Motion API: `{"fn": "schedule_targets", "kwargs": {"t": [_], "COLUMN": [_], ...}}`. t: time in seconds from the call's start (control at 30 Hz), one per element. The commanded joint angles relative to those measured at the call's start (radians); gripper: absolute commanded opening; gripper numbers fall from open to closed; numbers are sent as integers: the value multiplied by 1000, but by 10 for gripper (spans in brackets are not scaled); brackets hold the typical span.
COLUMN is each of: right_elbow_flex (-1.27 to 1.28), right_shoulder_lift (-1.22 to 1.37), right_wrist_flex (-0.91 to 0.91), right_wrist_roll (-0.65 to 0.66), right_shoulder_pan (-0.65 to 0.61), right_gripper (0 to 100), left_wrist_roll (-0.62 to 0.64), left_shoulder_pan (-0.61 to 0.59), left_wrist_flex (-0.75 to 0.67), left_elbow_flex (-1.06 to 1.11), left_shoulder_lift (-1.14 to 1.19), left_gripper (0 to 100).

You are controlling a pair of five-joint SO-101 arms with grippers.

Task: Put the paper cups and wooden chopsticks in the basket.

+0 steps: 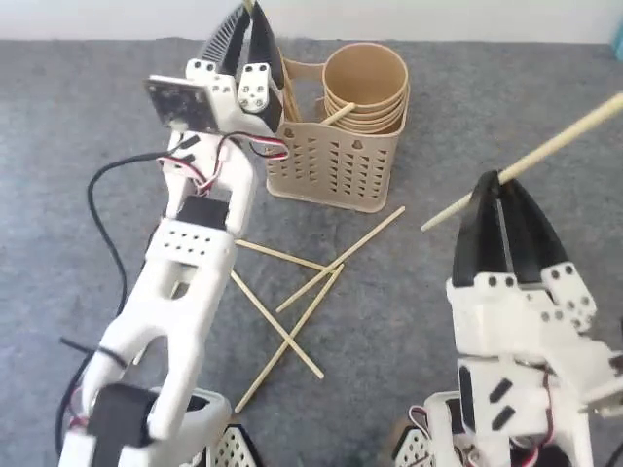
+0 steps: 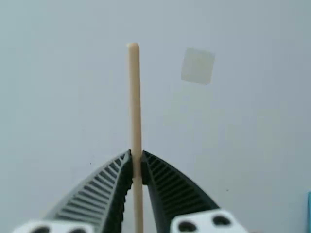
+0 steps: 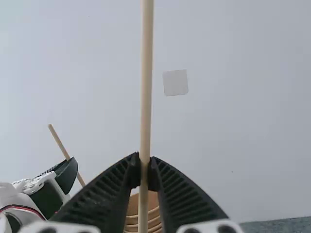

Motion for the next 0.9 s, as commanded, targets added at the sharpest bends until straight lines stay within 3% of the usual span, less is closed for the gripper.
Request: {"fn": "schedule_targets", "kwargs": {"t": [0.0, 0.07, 0.3, 0.4, 0.67, 0.87], "right_elbow_flex": [-2, -2, -2, -2, -5, -11], "right_shoulder_lift": [-7, -7, 41, 137, 463, 700], "right_wrist_flex": [38, 39, -10, -90, -473, -786], "right_wrist_roll": [-8, -8, -14, -17, -106, -101], "right_shoulder_pan": [-7, -7, -13, -15, -16, -108], "right_gripper": [8, 8, 8, 8, 8, 8], "left_wrist_roll": [-5, -5, -8, -9, -6, -5], "left_shoulder_pan": [-5, -17, -98, -133, -350, -532], "left_wrist_flex": [17, 69, 252, 405, 1003, 1206], "left_elbow_flex": [-77, -101, -199, -196, -196, -61], "left_shoulder_lift": [3, 2, -71, -189, -601, -806], "left_gripper": [126, 166, 143, 144, 145, 142]}}
